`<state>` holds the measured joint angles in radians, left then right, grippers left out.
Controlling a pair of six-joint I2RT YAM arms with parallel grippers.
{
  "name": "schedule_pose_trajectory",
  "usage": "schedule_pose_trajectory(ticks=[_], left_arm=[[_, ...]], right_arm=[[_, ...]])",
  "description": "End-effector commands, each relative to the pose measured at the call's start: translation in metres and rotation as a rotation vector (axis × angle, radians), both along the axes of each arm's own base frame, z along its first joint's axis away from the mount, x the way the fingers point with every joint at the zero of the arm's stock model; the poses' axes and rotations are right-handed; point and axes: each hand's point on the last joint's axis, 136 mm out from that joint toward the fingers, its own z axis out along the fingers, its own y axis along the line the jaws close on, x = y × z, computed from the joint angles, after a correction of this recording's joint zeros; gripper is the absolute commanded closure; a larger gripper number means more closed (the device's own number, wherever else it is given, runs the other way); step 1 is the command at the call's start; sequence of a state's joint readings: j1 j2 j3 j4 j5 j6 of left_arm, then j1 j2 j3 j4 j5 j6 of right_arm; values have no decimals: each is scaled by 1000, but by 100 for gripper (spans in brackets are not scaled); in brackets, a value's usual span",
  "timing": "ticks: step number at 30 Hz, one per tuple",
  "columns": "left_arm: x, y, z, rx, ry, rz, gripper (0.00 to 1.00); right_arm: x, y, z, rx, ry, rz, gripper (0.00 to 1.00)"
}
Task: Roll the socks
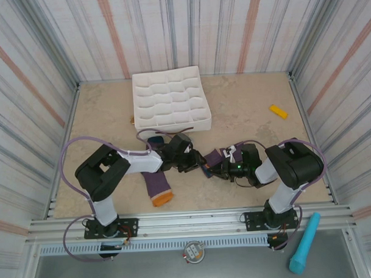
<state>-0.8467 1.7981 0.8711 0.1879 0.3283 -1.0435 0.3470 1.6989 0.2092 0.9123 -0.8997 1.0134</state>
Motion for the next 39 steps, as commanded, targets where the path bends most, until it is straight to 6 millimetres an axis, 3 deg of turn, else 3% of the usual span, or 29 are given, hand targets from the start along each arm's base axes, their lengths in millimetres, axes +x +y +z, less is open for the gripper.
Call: schedule_pose_trajectory(ticks=[1, 6, 10, 15, 19, 24, 31, 39], left_arm=[[-4, 5, -18, 65, 25, 4, 54], [-9, 13, -30, 123, 75, 23, 68], [-13, 25, -33, 250, 126, 8, 86], [-15, 29, -28, 270, 163, 12, 100], [-17, 36, -22, 286, 211, 3, 100], [-18, 46, -15, 295, 250, 12, 100], [-21, 51, -14, 296, 294, 16, 100], [-24, 49, -14, 275, 338, 6, 100]], right_arm=[[-18, -20, -41, -118, 192, -81, 100], [-17, -20, -41, -114, 187, -80, 100], [-16, -20, -40, -122, 175, -74, 100], [-15, -17, -34, -197, 122, -14, 80], [-9, -12, -11, -290, 4, 20, 67], [-1, -16, 26, -487, -215, 45, 37], [-8, -15, 61, -798, -543, 115, 32], [-22, 2, 77, -1066, -926, 168, 32]])
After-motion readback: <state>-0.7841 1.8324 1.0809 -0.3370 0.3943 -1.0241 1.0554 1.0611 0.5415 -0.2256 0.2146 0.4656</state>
